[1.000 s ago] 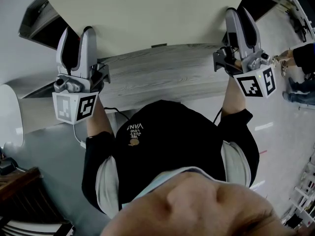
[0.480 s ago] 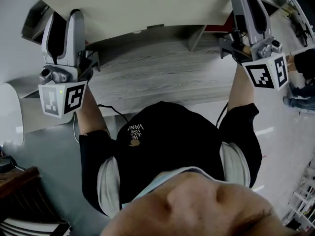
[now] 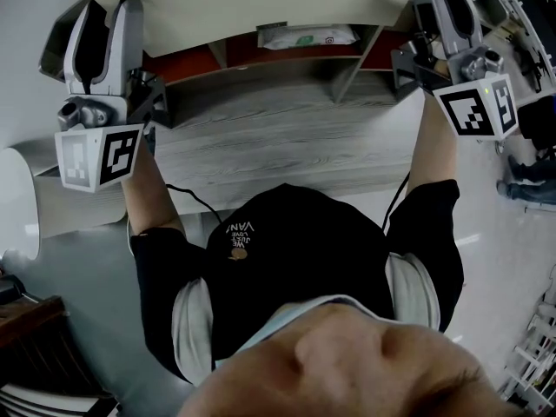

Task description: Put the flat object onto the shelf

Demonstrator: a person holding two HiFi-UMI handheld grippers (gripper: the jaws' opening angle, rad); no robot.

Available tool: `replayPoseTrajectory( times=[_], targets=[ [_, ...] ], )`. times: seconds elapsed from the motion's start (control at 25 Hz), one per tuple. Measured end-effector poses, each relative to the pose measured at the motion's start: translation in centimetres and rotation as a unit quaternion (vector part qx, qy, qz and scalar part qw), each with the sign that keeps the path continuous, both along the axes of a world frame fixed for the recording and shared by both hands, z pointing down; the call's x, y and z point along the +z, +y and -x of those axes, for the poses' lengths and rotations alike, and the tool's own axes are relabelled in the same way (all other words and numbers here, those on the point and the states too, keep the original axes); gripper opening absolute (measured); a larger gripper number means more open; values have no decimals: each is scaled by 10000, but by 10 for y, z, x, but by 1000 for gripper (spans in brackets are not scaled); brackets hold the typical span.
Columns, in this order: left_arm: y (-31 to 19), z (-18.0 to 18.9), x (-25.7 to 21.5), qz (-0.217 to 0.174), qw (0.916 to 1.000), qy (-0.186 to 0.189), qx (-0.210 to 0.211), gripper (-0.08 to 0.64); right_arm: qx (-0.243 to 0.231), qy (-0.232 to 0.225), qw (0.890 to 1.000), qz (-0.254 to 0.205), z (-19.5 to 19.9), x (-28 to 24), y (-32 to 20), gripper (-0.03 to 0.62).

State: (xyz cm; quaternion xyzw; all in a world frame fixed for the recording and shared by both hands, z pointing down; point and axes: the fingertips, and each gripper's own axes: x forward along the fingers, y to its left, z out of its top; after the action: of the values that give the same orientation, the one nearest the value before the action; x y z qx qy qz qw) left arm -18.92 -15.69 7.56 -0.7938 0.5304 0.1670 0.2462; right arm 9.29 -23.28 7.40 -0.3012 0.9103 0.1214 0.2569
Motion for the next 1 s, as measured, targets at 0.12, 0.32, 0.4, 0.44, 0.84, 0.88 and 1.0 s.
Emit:
replayPoseTrajectory(
  times=[0.12,0.32,0.4,0.44,0.84,0.88,1.0],
  targets=[
    [-20,2,-16,-22,10000,-78,-35,190,-55,29,10000,-2,6,-14,-22,92],
    [-38,3,-29,-27,9999,-103,-21,190,-30,40,10000,29,7,-22,-41,91],
    [-36,4,-27,-28,10000,-78,-28,189,-46,28,10000,31,7,-21,-39,91],
    [-37,5,-29,-42,10000,-74,-28,189,-54,21,10000,14,8,-23,-40,91],
    [-58,11,-51,-142,9998,-151,13,189,-15,23,9999,-126,15,-50,-58,91],
    [-60,11,-52,-139,9997,-184,5,189,-5,41,9999,-114,15,-50,-60,91],
    [-68,12,-56,-117,9995,-277,-23,189,31,101,9999,-88,17,-53,-67,91]
  ],
)
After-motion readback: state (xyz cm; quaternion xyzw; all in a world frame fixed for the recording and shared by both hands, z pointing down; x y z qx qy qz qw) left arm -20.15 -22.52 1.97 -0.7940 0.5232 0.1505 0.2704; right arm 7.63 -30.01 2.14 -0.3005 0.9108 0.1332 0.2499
